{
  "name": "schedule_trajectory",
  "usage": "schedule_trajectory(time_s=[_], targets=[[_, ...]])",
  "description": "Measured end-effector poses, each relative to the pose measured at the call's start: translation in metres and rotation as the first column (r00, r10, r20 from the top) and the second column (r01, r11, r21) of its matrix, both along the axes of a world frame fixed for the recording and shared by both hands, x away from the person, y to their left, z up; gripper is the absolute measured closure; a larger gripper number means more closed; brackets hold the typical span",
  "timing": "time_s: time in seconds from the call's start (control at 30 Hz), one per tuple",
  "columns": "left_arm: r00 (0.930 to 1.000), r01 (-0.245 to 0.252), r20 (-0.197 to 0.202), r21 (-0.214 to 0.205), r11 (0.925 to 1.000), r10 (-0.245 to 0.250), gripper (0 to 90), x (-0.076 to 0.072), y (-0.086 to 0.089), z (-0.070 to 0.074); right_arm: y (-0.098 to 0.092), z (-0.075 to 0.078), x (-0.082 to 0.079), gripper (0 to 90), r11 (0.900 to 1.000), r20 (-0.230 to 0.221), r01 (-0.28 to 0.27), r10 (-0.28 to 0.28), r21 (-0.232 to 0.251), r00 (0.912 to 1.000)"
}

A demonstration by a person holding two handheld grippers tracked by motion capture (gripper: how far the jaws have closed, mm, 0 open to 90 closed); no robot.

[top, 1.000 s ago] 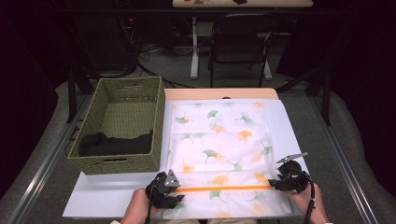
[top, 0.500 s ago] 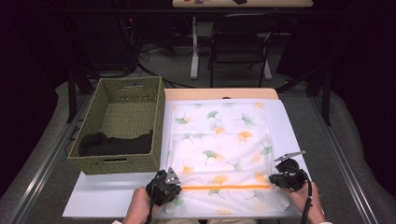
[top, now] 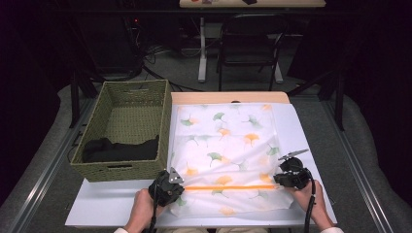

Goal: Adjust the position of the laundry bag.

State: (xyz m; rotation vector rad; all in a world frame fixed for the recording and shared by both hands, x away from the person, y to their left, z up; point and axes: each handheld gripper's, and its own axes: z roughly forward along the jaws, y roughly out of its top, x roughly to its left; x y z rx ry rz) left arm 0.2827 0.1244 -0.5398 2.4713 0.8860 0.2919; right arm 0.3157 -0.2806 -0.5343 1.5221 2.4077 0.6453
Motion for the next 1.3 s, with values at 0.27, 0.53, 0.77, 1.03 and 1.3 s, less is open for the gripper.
schedule_trajectory(time_s=[0.27, 0.53, 0.77, 1.03, 1.3], targets=[[0.9994, -0.028, -0.019, -0.011, 0.9995, 0.028, 87.4, 0.000, 0.010, 0.002, 0.012, 0.000, 0.007, 82.6, 0.9996, -0.001, -0.021, 0.021, -0.019, 0.9998], [0.9999, -0.011, -0.012, -0.044, 0.9990, 0.010, 71.6, -0.008, 0.014, 0.008, 0.009, 0.012, -0.004, 69.9, 0.9983, -0.035, -0.056, 0.056, -0.015, 0.9978], [0.9982, -0.048, 0.032, -0.078, 0.9958, 0.051, 50.1, -0.001, 0.008, 0.013, -0.004, 0.017, 0.005, 51.0, 0.9973, 0.031, 0.050, -0.051, 0.054, 0.9982], [0.9970, -0.076, 0.014, -0.053, 0.9957, 0.076, 45.0, 0.009, -0.009, 0.000, -0.003, 0.001, 0.023, 52.6, 0.9942, 0.006, 0.098, -0.098, 0.044, 0.9951], [0.9984, -0.053, 0.012, -0.103, 0.9932, 0.054, 64.8, 0.010, -0.013, -0.008, 0.005, -0.001, 0.026, 72.1, 0.9972, 0.007, 0.075, -0.075, 0.002, 0.9972]])
